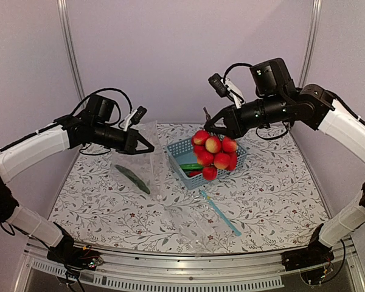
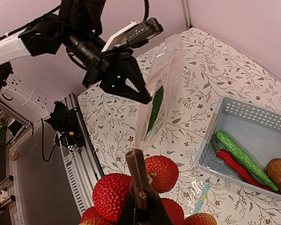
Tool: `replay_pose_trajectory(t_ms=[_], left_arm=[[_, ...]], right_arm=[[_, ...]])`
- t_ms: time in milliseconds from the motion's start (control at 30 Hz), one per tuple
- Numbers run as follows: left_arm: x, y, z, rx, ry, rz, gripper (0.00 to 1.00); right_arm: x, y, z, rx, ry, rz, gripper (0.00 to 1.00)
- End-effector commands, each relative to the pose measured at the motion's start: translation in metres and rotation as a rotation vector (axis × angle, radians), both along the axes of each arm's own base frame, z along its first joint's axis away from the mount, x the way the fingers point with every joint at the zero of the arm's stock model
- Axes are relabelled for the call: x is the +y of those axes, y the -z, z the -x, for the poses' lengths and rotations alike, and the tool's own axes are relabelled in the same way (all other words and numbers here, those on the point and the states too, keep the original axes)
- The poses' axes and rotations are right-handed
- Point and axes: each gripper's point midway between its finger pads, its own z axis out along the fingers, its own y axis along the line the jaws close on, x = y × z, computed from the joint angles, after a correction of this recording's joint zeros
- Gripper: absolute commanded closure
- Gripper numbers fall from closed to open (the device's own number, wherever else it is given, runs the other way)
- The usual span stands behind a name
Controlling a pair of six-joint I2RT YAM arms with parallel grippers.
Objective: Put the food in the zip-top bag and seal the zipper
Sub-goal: Place the fake fruit in the zipper food storage bag.
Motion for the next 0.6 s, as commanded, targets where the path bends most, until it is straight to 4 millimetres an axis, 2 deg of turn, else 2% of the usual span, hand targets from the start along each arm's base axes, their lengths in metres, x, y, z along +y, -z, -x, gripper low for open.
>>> replay_pose_trajectory(t_ms=[0, 167, 567], left_arm=[[-0.012, -0.013, 0.013, -0.069, 0.072, 0.028, 1.0], [-0.019, -0.01, 0.02, -0.09, 0.105, 0.017, 1.0], [-0.038, -0.004, 0.042, -0.098, 0.191, 0.011, 1.0]], right_arm=[[0.005, 0.019, 0.051, 0.167, -0.103, 0.01, 1.0], [0.017, 0.037, 0.068, 0.288, -0.1, -0.01, 1.0], [0.08, 0.052, 0.088, 0.519, -0.222, -0.141, 1.0]])
